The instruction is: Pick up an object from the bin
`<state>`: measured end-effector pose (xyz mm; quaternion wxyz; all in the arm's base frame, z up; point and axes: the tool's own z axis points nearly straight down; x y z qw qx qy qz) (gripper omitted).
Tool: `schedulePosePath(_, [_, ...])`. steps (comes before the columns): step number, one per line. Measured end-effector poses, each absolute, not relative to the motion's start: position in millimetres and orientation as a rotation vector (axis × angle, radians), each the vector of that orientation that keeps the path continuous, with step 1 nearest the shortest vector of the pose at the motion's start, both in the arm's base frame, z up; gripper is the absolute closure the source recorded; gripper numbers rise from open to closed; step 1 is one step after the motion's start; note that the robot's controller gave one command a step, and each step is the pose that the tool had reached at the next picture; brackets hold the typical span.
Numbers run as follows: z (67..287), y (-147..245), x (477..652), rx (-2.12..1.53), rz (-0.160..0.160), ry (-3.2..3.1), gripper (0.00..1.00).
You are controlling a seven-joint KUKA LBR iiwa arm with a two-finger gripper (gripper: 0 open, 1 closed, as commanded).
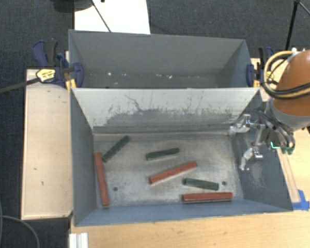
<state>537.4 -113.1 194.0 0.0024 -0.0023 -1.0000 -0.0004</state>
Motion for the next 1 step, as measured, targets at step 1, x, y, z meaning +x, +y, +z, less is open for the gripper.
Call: schedulePosePath(1, [198.3, -112.6, 539.2, -0.002, 0.001, -3.145, 0.0])
